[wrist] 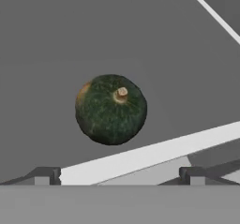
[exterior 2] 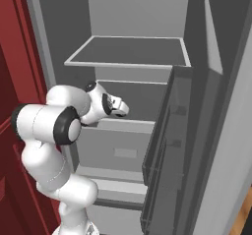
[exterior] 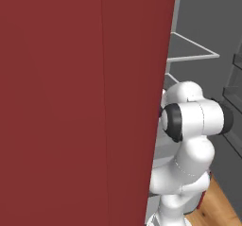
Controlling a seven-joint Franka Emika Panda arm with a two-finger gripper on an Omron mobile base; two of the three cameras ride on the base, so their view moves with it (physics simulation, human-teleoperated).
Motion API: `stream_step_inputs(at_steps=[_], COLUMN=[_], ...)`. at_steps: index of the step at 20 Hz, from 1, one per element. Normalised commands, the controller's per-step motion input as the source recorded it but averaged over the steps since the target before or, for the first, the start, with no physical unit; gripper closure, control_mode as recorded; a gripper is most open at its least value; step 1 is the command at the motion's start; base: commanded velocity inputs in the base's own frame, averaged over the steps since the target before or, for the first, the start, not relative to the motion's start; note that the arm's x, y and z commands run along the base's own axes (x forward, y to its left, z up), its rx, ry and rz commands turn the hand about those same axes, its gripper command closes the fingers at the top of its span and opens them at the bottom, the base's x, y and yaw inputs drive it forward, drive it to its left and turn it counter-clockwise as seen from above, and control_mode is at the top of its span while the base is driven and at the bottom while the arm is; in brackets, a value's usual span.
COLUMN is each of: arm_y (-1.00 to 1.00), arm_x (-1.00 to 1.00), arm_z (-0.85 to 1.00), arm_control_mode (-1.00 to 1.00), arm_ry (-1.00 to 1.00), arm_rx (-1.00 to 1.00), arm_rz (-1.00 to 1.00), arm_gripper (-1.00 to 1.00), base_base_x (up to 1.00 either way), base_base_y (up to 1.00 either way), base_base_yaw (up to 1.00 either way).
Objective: Place the cold items (pear and squash) from the fridge in one tupperware on the dining counter. Place the warm items (kebab skewer and hot dog) in the stove area in another tupperware.
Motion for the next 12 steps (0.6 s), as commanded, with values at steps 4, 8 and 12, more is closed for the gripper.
stream_step_inputs(at_steps=[4,8,12], arm_y=[-0.04,-0.3,-0.18], arm_x=[0.57,0.44,0.46], arm_z=[-0.29,-0.33,-0.33], arm_control_mode=[-1.0,-1.0,-1.0], arm_ry=[0.0,0.0,0.0], arm_rx=[0.0,0.02,0.02], arm_rz=[0.01,0.0,0.0], arm_gripper=[-1.0,-1.0,-1.0], base_base_x=[0.0,0.0,0.0], base_base_y=[0.0,0.0,0.0], base_base_yaw=[0.0,0.0,0.0])
